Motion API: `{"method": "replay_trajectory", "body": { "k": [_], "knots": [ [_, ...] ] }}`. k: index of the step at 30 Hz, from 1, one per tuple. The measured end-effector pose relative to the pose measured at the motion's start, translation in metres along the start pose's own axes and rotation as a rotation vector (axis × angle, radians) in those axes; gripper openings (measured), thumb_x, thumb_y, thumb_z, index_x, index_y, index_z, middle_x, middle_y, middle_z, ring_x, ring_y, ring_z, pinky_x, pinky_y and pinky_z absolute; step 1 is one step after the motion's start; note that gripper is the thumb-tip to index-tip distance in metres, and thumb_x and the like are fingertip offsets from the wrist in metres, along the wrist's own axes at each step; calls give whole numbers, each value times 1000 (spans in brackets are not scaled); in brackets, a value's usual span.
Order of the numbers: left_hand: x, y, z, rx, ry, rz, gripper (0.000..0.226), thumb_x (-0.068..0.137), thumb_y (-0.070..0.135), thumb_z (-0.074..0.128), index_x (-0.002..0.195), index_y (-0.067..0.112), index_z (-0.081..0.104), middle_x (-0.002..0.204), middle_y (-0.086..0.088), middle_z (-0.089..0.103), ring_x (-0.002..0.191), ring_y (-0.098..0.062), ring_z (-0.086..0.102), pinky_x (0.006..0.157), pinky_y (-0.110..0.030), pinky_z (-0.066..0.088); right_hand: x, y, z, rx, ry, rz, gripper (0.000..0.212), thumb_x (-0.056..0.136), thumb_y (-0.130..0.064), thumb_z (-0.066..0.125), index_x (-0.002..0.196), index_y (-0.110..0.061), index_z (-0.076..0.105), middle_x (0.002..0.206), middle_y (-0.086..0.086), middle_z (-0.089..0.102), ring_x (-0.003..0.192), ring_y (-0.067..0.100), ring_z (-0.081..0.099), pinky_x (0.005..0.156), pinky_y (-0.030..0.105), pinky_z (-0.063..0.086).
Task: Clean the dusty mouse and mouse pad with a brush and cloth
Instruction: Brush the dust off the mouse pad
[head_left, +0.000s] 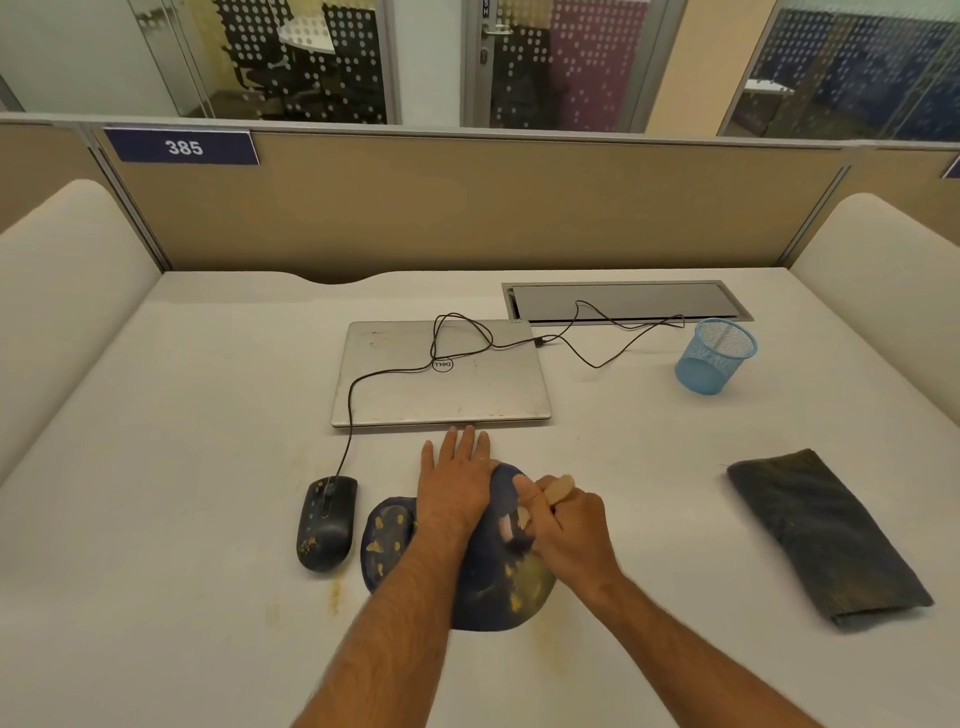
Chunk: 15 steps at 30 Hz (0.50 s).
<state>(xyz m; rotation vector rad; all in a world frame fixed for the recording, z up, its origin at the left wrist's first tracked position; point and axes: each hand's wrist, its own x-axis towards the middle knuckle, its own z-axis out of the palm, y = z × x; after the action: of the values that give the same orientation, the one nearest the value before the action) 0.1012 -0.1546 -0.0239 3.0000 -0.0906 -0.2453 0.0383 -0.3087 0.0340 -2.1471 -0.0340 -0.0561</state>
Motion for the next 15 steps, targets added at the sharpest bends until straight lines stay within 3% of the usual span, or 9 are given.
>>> {"method": "replay_trajectory", "body": {
  "k": [5,11,15],
  "knots": [
    [1,0,2,0,-1,-7,57,108,41,24,158,21,5,167,-4,1,153,-27,-3,122,-52,1,-9,9,6,-133,-139,42,46,94,-51,46,67,-16,61,56,-4,58,53,11,58,51,14,42],
    [2,-1,3,0,7,-6,57,108,40,25,158,22,6,167,-4,2,153,-27,-2,122,-52,2,-11,2,3,-37,-19,-30,42,92,-49,50,66,-17,61,55,-4,59,50,11,56,47,14,42],
    [2,0,3,-10,11,-8,57,108,41,23,158,21,6,167,-4,2,153,-27,-2,121,-52,1,-18,4,3,-122,-180,38,49,92,-55,45,63,-17,59,56,-2,59,51,10,56,52,15,44]
  ]
}}
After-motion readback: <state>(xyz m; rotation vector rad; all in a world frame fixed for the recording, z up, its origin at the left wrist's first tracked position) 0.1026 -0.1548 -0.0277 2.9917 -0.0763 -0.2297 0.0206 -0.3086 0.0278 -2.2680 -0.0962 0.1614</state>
